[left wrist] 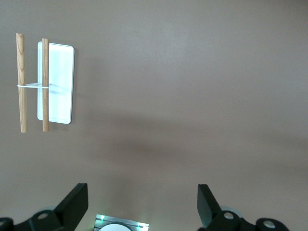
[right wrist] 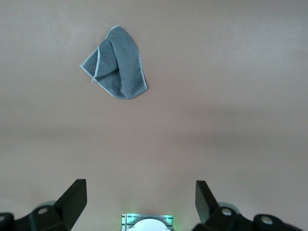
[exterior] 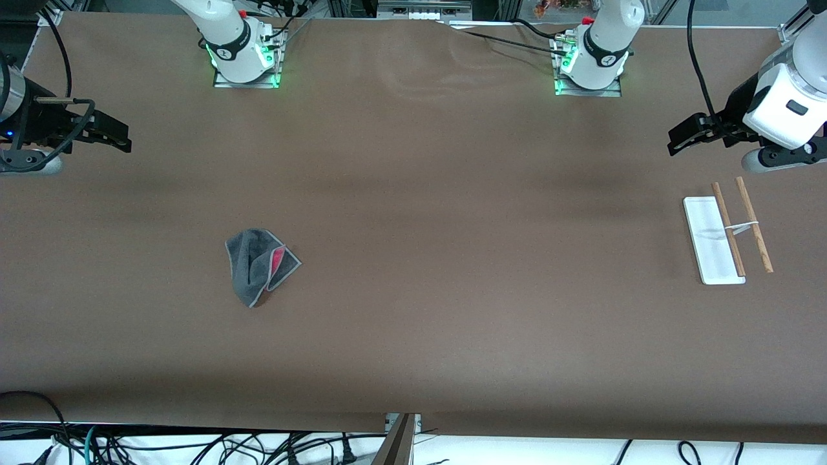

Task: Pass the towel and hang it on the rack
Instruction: 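Reach the right gripper down to the grey towel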

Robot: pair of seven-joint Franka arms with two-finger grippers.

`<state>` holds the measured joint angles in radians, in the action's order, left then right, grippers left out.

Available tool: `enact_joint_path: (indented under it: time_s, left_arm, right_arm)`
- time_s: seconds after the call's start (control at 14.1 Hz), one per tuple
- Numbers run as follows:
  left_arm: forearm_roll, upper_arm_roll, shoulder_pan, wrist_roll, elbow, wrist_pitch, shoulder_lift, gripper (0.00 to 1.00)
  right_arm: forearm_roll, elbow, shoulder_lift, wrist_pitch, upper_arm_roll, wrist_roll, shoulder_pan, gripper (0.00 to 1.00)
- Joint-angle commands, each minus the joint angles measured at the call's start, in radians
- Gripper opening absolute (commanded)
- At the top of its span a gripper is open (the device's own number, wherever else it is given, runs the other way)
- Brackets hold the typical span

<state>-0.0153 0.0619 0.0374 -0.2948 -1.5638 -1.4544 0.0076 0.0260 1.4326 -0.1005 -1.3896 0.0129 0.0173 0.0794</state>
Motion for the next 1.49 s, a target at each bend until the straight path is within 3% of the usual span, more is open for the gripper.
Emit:
enact_joint_path:
  time_s: [0.0,0.5,0.78,1.14,1.42]
  left_arm:
    - [-0.022,-0.004,0.002,0.003,0.03,0.008,0.012,1.0]
    - [-0.022,-0.004,0.002,0.003,0.03,0.008,0.012,1.0]
    - [-0.022,-0.004,0.002,0.003,0.03,0.008,0.012,1.0]
    - [-0.022,-0.004,0.006,0.003,0.03,0.008,0.014,1.0]
    - [-0.022,-0.004,0.004,0.003,0.028,0.008,0.014,1.0]
  right_arm:
    - [0.0,-0.015,-0.005,0.006,-0.01,0.012,-0.006,1.0]
    - [0.012,-0.026,-0.022,0.001,-0.018,0.027,0.036,1.0]
    - [0.014,-0.018,-0.091,-0.002,-0.014,0.018,0.045,1.0]
    - [0.067,-0.011,-0.269,-0.1,-0.016,0.006,0.088,1.0]
    - [0.051,-0.004,-0.386,-0.21,-0.016,0.048,0.111,1.0]
